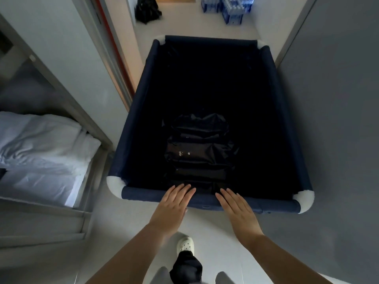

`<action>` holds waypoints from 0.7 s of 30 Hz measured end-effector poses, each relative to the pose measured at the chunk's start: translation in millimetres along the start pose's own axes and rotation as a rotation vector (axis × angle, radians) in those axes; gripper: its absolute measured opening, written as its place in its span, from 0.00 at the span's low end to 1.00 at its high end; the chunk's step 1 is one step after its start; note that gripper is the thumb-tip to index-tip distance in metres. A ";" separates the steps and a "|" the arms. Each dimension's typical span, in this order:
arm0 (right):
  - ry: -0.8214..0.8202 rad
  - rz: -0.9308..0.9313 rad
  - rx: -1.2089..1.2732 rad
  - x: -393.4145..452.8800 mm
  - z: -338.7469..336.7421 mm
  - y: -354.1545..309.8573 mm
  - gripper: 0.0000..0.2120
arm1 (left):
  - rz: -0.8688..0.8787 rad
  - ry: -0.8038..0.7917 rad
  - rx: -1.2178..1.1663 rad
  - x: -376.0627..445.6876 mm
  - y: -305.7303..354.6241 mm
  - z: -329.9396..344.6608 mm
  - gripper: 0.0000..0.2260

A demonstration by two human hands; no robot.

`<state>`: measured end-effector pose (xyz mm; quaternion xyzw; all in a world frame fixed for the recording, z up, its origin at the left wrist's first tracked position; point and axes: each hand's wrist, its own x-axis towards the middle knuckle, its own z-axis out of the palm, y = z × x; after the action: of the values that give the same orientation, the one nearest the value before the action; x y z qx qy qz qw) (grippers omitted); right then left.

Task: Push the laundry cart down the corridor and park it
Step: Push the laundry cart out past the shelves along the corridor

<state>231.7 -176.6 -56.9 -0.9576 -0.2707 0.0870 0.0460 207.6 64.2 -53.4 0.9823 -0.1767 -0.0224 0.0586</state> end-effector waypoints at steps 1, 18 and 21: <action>-0.003 0.006 0.003 7.3 -1.7 1.7 0.56 | 0.005 0.001 -0.003 6.5 -4.7 -0.4 0.29; 0.125 0.056 0.008 119.0 -21.3 41.6 0.45 | 0.059 0.037 -0.073 125.3 -74.3 2.9 0.30; 0.108 0.046 0.027 138.8 -18.4 55.5 0.48 | 0.047 0.001 -0.045 144.3 -82.4 1.3 0.30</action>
<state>380.0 -151.5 -66.1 -0.9662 -0.2446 0.0396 0.0715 371.1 90.3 -68.2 0.9764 -0.1989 -0.0245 0.0811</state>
